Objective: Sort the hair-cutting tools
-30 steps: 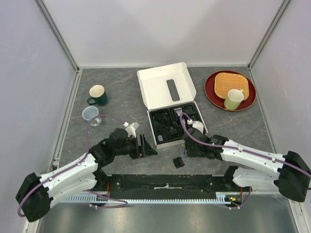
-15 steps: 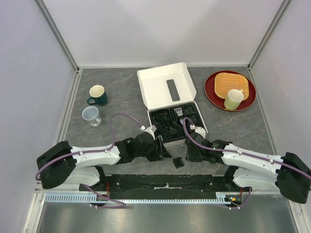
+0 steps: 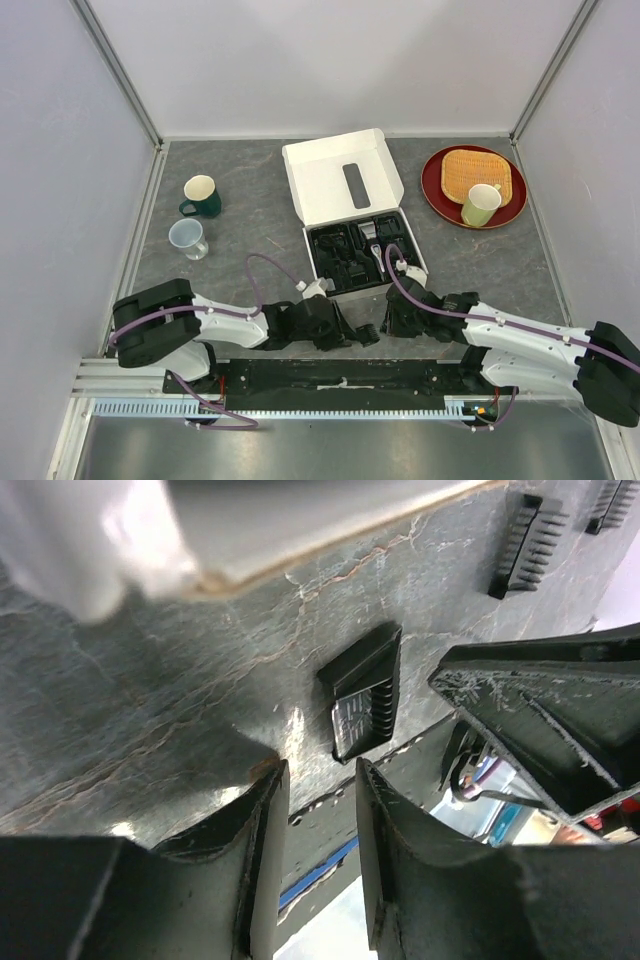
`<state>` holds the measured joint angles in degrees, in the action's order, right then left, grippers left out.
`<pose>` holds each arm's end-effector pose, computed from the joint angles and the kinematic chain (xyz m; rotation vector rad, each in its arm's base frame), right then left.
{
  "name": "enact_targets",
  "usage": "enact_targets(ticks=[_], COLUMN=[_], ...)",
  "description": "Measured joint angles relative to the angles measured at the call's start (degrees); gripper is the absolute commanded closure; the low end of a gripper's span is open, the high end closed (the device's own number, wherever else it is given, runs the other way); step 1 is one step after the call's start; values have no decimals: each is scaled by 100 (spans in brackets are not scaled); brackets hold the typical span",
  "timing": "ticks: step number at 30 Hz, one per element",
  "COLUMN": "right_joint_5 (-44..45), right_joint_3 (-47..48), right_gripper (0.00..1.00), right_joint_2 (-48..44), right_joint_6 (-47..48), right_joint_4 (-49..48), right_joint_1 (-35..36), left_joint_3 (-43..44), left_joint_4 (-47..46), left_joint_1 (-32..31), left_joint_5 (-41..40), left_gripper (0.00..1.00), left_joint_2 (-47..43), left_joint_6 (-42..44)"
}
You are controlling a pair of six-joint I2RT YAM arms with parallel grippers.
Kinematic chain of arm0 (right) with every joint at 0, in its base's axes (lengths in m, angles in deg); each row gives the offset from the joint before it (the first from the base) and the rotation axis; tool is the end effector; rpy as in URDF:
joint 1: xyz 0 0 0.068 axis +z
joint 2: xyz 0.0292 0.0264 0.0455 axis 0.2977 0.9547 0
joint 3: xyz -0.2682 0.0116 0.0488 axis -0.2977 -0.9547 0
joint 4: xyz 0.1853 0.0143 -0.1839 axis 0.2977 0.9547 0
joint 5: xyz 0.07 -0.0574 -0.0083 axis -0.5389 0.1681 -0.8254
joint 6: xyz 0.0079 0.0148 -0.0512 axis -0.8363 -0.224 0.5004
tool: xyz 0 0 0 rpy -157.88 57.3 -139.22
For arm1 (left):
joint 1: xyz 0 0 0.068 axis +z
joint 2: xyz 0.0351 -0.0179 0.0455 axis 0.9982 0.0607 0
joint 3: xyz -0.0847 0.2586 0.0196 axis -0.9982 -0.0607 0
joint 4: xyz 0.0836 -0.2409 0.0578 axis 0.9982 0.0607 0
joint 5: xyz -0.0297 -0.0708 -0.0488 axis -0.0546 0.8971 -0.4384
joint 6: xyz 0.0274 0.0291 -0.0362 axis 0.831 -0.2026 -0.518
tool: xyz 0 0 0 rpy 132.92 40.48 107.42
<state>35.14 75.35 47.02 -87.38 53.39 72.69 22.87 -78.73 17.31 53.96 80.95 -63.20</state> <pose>0.1025 0.1402 0.1627 0.0686 2.6894 0.5080 0.0916 -0.2397 0.1235 -0.3038 2.6881 -1.1241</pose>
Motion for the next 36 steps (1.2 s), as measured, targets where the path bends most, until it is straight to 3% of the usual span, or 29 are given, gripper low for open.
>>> enact_targets(ticks=[12, 20, 26, 36], right_joint_5=[-328, -380, -372, 55], right_joint_3=[-258, -269, -293, 155], right_gripper=[69, 70, 69, 54], right_joint_2=[70, 138, 96, -103], right_joint_6=[92, 212, 334, 726], right_joint_4=[-415, -597, -616, 109], right_joint_1=[0, -28, -44, -37], left_joint_3=[-76, -262, -214, 678], left_joint_4=[-1644, -2520, -2210, -538], left_joint_1=[-199, -256, -328, -420], left_joint_5=[-601, -804, -955, -1106], left_gripper=[60, 77, 97, 98], left_joint_2=[828, 1154, 1021, 645], left_joint_6=[-597, -501, -481, -72])
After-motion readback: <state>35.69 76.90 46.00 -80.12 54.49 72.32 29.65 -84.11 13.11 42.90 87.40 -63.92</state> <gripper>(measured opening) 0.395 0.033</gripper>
